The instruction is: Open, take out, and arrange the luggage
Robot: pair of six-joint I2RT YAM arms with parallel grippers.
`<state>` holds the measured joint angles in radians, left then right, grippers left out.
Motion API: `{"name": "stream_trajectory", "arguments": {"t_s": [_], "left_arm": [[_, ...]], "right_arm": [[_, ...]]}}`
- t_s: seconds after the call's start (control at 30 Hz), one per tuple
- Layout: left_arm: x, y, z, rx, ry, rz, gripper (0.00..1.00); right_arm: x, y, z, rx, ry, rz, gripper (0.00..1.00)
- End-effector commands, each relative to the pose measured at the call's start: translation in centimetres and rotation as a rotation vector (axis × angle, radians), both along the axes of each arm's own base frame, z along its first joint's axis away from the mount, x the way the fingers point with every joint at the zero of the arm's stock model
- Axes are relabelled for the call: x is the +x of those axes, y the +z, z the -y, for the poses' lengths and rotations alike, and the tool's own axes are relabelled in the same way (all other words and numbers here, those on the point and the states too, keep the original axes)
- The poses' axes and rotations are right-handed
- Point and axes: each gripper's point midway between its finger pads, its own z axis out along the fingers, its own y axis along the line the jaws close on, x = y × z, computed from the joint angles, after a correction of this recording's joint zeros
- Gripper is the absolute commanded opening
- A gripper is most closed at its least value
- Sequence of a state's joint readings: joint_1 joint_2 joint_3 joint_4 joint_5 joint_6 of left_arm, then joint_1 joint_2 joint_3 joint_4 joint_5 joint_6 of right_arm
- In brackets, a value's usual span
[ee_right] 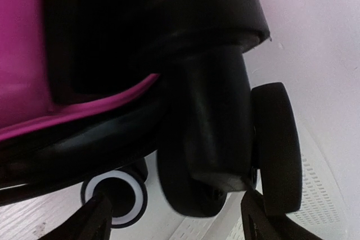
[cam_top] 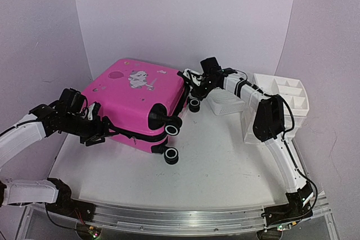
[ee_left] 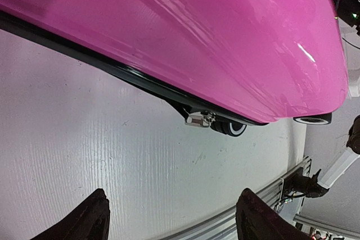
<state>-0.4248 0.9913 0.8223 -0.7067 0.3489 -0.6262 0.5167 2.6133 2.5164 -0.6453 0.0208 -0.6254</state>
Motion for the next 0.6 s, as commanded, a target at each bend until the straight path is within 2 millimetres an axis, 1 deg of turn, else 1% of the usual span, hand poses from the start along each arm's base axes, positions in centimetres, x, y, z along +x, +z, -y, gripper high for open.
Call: {"name": "stream_trajectory", "arguments": {"t_s": [0.0,0.1,0.23,0.3,0.4,0.47,0.57], "left_arm": [[2.2,0.9,-0.1,0.015,0.047,0.064,0.77],[2.5,0.4,-0.1,0.029,0.055,0.047,0.77],[2.6,0.1,-0.3,0.032,0.071,0.045,0.77],[2.6,0.0,-0.3,0.032,0.076,0.044,0.77],[2.7,-0.2,-0.3,0.022,0.084,0.038,0.76],[2.8,-0.3,-0.2,0.023,0.086,0.036,0.76],[3.0,-0.3,-0.4,0.031,0.096,0.04,0.75]], "right_arm": [[3.0,3.3,-1.1,0.018,0.057,0.195,0.77],[3.7,3.2,-1.3,0.008,0.076,0.231,0.78],[4.8,3.7,-1.1,0.034,0.068,0.28,0.89],[5.2,3.8,-1.4,0.064,0.073,0.293,0.89],[5.5,4.7,-1.8,0.111,0.073,0.319,0.85],[5.5,5.5,-2.2,0.142,0.084,0.331,0.76],[5.1,6.0,-3.0,0.177,0.124,0.335,0.65]]}}
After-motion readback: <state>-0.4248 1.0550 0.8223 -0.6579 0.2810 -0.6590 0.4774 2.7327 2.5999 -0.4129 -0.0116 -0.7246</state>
